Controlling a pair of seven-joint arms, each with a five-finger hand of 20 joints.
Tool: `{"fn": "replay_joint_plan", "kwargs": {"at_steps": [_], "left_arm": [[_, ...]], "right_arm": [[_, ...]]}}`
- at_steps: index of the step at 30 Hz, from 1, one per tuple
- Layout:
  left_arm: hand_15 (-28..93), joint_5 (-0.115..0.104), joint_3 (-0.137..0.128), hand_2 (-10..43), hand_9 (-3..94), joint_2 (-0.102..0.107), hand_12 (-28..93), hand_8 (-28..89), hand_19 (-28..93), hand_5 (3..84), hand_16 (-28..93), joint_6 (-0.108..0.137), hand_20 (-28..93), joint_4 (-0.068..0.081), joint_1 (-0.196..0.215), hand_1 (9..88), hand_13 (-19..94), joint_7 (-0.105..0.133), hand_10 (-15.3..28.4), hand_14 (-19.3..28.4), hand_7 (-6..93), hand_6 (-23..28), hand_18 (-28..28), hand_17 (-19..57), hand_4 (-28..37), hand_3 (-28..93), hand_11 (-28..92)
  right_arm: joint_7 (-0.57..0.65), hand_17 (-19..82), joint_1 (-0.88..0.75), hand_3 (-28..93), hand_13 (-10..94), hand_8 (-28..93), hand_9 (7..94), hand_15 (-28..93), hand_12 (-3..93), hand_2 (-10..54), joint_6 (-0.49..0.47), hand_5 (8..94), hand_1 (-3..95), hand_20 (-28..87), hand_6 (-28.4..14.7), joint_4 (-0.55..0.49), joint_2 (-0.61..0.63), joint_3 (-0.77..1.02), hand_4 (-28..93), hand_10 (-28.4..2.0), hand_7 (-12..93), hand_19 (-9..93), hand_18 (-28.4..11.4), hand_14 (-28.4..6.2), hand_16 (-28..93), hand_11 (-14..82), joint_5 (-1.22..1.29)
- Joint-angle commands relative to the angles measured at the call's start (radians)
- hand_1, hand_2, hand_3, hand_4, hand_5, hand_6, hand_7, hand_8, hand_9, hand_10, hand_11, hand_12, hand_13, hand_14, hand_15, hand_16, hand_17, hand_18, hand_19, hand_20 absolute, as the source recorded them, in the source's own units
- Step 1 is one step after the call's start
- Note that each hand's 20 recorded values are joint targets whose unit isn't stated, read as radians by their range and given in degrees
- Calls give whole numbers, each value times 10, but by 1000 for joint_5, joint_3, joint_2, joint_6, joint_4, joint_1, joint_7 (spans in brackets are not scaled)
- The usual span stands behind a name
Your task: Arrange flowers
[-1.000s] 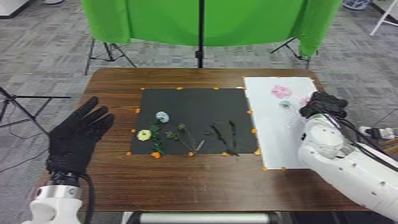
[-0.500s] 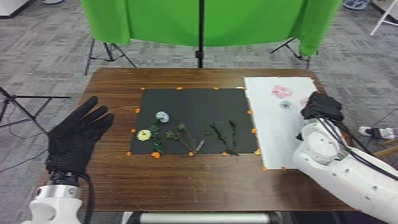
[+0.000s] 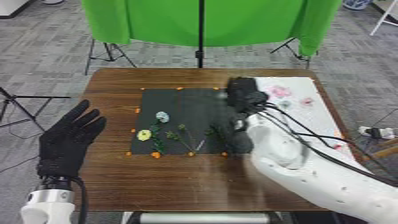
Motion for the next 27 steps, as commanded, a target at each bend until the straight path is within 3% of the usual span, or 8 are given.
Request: {"fn": "replay_joint_plan", "kwargs": {"at_steps": [1, 16, 27], "left_arm": [[537, -4, 11, 57, 374, 5, 112, -94, 589, 412, -91, 3, 111, 7, -22, 256, 272, -13, 212, 284, 139, 114, 265, -77, -213, 805, 266], [537, 13, 5, 55, 375, -2, 111, -95, 589, 412, -91, -18, 111, 14, -45, 257, 272, -55, 212, 283, 140, 114, 265, -77, -212, 805, 266], [536, 20, 7, 56, 374, -7, 111, -95, 588, 413, -91, -28, 111, 17, -56, 256, 271, -74, 212, 283, 140, 115, 265, -77, -212, 806, 265]], "right_arm": [[-72, 279, 9, 697, 717, 34, 937, 777, 349, -95, -99, 885, 554, 619, 34, 83, -251, -34, -283, -58, 170, 932, -213, -71, 218, 197, -29], [-101, 217, -70, 693, 646, 7, 889, 806, 377, -95, -285, 861, 514, 601, 45, 92, -282, -4, -283, -63, 146, 912, -216, -93, 195, 195, -115], [-119, 189, -64, 740, 599, -58, 794, 840, 310, -95, -272, 733, 444, 615, 52, 82, -278, -32, -283, -76, 146, 898, -213, -106, 173, 314, -166]]}}
